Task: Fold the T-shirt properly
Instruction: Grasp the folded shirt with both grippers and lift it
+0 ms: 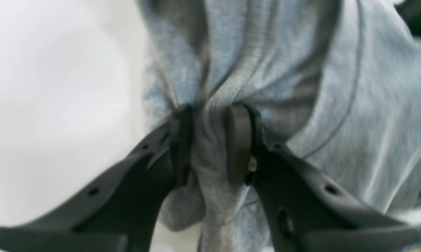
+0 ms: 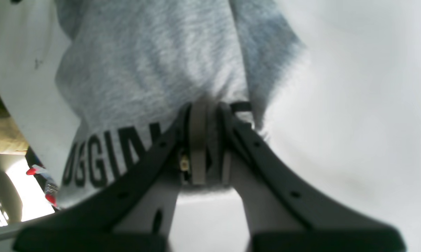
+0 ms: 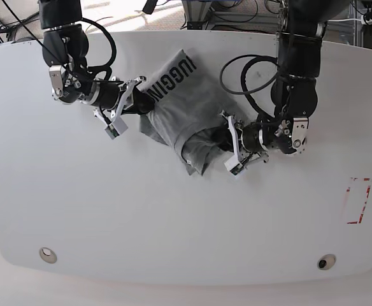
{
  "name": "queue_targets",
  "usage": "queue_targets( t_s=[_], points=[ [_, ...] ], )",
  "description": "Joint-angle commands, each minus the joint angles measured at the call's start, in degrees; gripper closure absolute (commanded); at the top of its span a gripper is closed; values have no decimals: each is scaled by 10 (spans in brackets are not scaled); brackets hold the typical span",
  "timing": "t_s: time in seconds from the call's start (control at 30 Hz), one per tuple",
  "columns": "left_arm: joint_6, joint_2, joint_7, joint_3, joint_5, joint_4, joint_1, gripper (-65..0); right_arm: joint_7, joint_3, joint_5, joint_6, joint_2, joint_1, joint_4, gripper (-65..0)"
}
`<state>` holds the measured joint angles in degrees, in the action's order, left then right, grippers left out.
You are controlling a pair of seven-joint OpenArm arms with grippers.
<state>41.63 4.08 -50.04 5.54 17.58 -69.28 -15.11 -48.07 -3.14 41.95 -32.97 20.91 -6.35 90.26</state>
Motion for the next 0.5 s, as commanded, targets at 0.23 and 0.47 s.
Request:
queue_targets(
  t_s=[0.23, 0.47],
  points=[
    [-16, 7, -36, -6, -37, -7, -95, -164, 1, -7, -1, 0, -96, -13, 15, -51],
    [-16, 49, -87, -45, -36, -145, -90, -162, 3, -116, -2, 73, -108, 27, 13, -51]
  ],
)
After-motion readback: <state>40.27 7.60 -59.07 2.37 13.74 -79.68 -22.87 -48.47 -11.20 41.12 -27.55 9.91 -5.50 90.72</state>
